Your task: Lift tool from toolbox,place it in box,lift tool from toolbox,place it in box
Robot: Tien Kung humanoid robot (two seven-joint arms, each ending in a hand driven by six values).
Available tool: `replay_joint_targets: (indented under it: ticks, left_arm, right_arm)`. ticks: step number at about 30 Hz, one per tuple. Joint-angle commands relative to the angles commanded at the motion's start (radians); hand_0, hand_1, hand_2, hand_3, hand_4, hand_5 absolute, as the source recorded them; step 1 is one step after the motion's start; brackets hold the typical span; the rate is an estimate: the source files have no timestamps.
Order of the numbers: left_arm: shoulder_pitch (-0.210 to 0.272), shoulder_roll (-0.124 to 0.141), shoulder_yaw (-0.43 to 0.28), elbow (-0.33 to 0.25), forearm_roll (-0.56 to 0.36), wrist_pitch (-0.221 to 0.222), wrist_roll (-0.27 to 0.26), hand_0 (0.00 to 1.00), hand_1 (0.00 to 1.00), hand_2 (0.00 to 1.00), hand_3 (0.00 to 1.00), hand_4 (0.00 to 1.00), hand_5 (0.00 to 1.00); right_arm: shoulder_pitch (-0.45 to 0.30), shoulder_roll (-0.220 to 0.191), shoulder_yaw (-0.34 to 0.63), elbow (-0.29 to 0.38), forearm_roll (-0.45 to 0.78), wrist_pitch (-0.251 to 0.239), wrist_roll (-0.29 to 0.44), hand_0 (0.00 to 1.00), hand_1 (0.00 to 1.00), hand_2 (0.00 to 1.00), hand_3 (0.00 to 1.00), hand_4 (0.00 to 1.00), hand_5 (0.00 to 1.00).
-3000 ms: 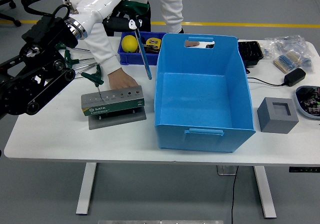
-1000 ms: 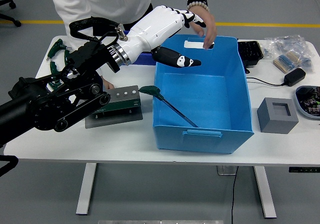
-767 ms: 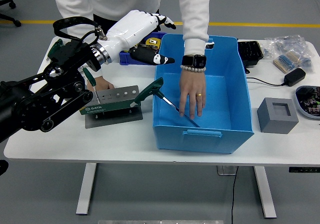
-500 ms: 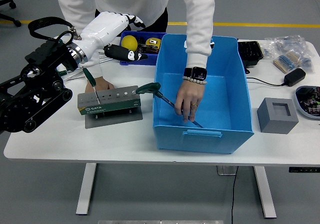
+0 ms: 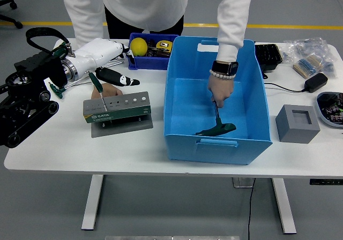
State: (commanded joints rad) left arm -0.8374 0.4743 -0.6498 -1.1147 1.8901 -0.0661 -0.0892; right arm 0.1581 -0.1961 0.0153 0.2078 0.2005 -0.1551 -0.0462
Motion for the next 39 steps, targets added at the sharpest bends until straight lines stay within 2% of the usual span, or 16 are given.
replay_joint_targets:
  ticks: [4, 5, 15, 25, 34, 35, 39]
  left_arm:
    - [-0.008, 0.011, 0.03, -0.001, 0.049, -0.034, -0.008, 0.656, 0.704, 0.722, 0.556, 0.888, 0.851]
    - [-0.009, 0.012, 0.034, 0.002, 0.059, -0.036, -0.011, 0.655, 0.701, 0.697, 0.527, 0.909, 0.921]
    - [-0.034, 0.016, 0.12, 0.057, 0.149, -0.031, 0.004, 0.664, 0.685, 0.665, 0.518, 0.911, 0.95]
    - [-0.05, 0.021, 0.185, 0.106, 0.17, -0.02, 0.006, 0.666, 0.647, 0.61, 0.496, 0.914, 0.967]
    - [-0.052, 0.025, 0.196, 0.134, 0.18, -0.027, 0.017, 0.667, 0.622, 0.595, 0.485, 0.915, 0.977]
    - [-0.052, 0.025, 0.197, 0.134, 0.181, -0.028, 0.017, 0.667, 0.601, 0.551, 0.437, 0.915, 0.981]
    - [-0.054, 0.024, 0.206, 0.141, 0.185, -0.031, 0.021, 0.667, 0.601, 0.551, 0.437, 0.915, 0.981]
  right_arm:
    - [0.0, 0.0, 0.001, 0.0, 0.001, 0.0, 0.0, 0.74, 0.736, 0.776, 0.607, 0.852, 0.744]
    - [0.0, 0.0, 0.001, 0.0, 0.001, 0.0, 0.0, 0.74, 0.736, 0.776, 0.607, 0.853, 0.743]
    - [0.002, 0.0, -0.001, 0.0, 0.001, 0.0, -0.001, 0.74, 0.736, 0.775, 0.606, 0.852, 0.743]
    - [0.001, 0.001, -0.004, 0.001, 0.003, -0.001, 0.0, 0.74, 0.735, 0.775, 0.608, 0.851, 0.744]
    - [-0.001, 0.002, -0.005, 0.002, 0.004, -0.001, 0.0, 0.74, 0.735, 0.775, 0.606, 0.852, 0.745]
    - [-0.001, 0.002, -0.005, 0.002, 0.004, -0.001, 0.0, 0.74, 0.735, 0.775, 0.606, 0.852, 0.745]
    - [0.0, 0.001, -0.005, 0.002, 0.003, -0.001, 0.0, 0.74, 0.735, 0.775, 0.606, 0.852, 0.745]
